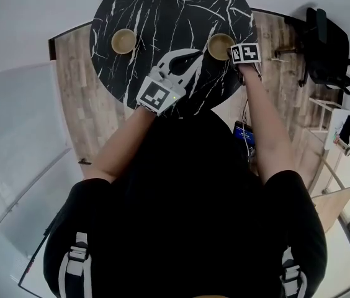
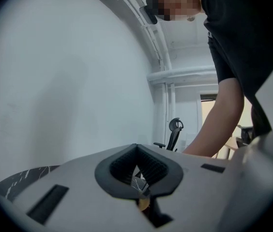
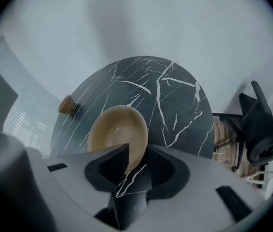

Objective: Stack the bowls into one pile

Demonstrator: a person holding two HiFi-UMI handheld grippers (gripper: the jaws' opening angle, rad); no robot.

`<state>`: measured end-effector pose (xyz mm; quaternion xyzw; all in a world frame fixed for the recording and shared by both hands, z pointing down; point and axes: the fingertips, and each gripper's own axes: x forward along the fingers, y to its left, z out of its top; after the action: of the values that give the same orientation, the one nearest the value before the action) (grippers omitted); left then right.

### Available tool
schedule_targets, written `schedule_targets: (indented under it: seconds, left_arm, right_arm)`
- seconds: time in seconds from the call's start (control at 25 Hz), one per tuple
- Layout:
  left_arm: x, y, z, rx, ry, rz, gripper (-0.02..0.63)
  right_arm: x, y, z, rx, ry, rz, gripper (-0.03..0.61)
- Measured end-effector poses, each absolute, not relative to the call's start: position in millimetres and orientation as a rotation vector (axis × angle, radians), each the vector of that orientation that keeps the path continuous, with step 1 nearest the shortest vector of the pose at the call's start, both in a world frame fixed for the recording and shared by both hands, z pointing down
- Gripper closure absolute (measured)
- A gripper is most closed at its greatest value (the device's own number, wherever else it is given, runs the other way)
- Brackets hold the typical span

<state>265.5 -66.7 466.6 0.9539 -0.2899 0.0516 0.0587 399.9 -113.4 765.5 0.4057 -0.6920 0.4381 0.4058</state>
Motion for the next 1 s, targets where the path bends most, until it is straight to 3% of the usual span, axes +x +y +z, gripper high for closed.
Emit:
schedule_targets:
  seconds: [0.36,1.0]
  left_arm:
    - [239,-57,458,2.861,-1.000,0.141,0.609]
    - [205,-23,448,2.875,-1.097,0.187,0.609]
  right_arm:
    - [393,-113,772,1.001,-1.693,1.115,0.568]
    - [346,-96,744,0.816,-1.727,1.036,0.569]
